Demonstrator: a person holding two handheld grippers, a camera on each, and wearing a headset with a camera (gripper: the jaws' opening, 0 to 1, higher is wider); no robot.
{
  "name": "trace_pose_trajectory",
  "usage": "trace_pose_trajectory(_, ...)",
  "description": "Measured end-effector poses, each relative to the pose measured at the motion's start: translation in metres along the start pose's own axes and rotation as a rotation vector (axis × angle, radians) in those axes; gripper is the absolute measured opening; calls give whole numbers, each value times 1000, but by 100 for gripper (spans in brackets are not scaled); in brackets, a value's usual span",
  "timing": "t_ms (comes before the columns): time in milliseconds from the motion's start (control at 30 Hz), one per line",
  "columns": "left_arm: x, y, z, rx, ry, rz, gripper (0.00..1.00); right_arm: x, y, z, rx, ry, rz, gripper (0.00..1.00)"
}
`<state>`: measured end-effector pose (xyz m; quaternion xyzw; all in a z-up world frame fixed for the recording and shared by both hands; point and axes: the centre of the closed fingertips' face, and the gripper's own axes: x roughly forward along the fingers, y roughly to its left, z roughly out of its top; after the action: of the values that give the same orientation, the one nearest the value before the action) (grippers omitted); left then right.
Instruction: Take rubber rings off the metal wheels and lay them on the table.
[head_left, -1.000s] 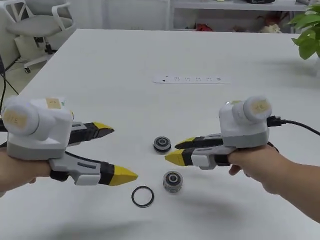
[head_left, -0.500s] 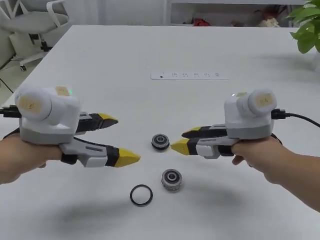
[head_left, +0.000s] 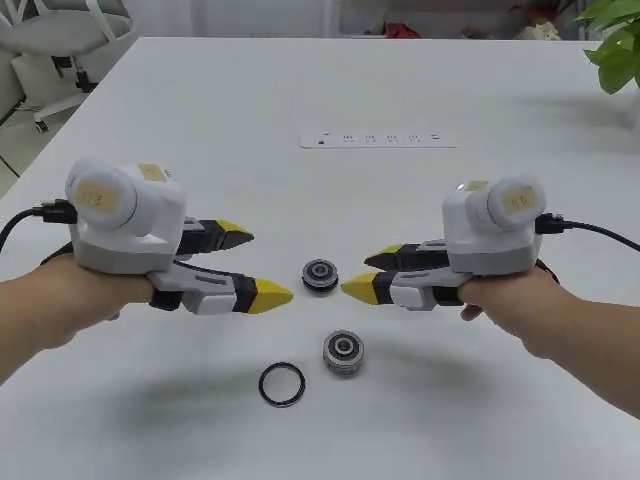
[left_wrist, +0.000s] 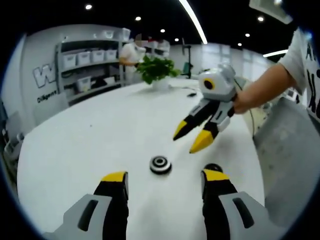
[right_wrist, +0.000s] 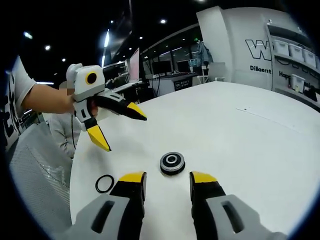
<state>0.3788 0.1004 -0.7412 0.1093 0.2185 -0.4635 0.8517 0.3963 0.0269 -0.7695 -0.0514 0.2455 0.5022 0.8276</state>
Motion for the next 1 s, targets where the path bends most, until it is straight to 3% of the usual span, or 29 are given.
trace_pose_trajectory(1000, 50, 1, -4, -57, 18, -42, 39, 15, -7, -6, -8, 10, 4, 33)
